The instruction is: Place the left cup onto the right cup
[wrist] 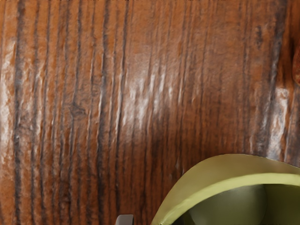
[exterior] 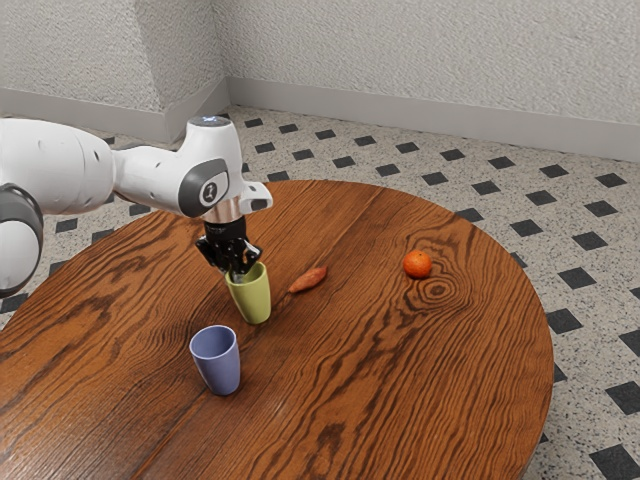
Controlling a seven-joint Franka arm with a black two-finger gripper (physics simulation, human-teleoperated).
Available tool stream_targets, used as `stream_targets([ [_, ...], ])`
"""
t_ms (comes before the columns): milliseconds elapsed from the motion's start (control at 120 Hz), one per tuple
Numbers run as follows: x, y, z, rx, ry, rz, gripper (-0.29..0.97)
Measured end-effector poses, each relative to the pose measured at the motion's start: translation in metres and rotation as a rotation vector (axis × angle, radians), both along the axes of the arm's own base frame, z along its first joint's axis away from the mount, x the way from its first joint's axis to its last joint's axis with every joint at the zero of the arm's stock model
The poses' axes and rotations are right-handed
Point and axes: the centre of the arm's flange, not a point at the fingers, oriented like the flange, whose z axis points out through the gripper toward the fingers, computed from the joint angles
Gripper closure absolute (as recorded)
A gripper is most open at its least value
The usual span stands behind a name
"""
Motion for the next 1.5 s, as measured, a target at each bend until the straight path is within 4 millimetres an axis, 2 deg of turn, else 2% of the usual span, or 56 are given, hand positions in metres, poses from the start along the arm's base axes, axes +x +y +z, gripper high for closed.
stream_targets([
  [108,0.0,-0.001,0.003,0.001,-0.006,-0.001,0.73],
  [250,-0.001,-0.005,0.024,0.003,-0.029,-0.006,0.76],
  [467,-0.013,-0.018,0.083,0.012,-0.071,-0.016,0.78],
  [583,-0.031,-0.025,0.105,0.014,-0.075,-0.019,0.78],
  [817,-0.081,-0.037,0.136,0.013,-0.078,-0.01,0.78],
  [1192,-0.151,-0.062,0.16,0.008,-0.092,0.012,0.78],
  [1300,-0.162,-0.058,0.16,0.004,-0.09,0.039,0.78],
  [1500,-0.174,-0.048,0.147,0.001,-0.065,0.094,0.78],
])
